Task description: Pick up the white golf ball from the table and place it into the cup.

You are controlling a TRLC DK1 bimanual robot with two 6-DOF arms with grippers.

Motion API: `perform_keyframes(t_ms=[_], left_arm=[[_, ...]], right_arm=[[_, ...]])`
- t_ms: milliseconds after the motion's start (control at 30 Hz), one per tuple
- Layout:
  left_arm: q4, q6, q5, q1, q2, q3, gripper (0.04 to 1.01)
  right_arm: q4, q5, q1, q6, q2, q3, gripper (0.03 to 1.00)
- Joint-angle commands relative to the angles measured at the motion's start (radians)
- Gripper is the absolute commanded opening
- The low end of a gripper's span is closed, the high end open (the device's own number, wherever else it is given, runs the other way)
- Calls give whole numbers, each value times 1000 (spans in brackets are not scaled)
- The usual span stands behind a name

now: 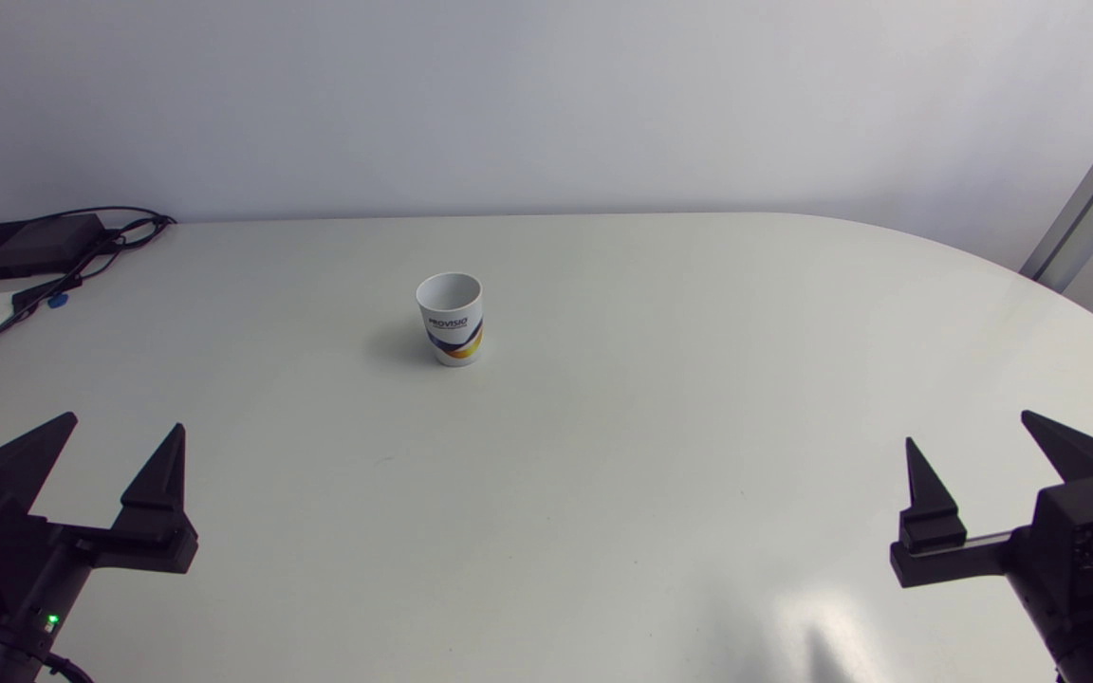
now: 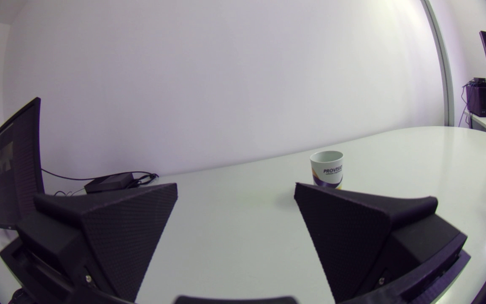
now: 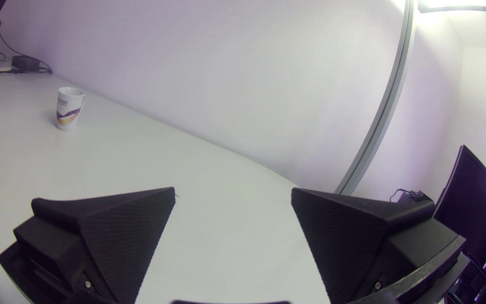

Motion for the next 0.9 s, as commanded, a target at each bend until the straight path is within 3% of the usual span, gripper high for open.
perform_keyframes(t_ms=[0, 633, 667, 767, 800, 867], left_arm=[[-1, 11, 6, 8, -19, -16, 993], [-1, 11, 6, 8, -18, -16, 993], [-1, 11, 5, 8, -18, -16, 993], [-1, 11, 6, 8, -18, -16, 993], [-1, 11, 6, 8, -19, -16, 993], [-1, 11, 5, 8, -19, -16, 993]], right_arm=[[-42, 5, -6, -7, -7, -30, 969], [-42, 5, -7, -7, -7, -30, 969], [-44, 2, -4, 10, -6, -30, 969], [-45, -8, 20, 200, -7, -30, 969], [-45, -8, 26, 228, -6, -30, 969], [-45, -8, 26, 228, -7, -30, 969]])
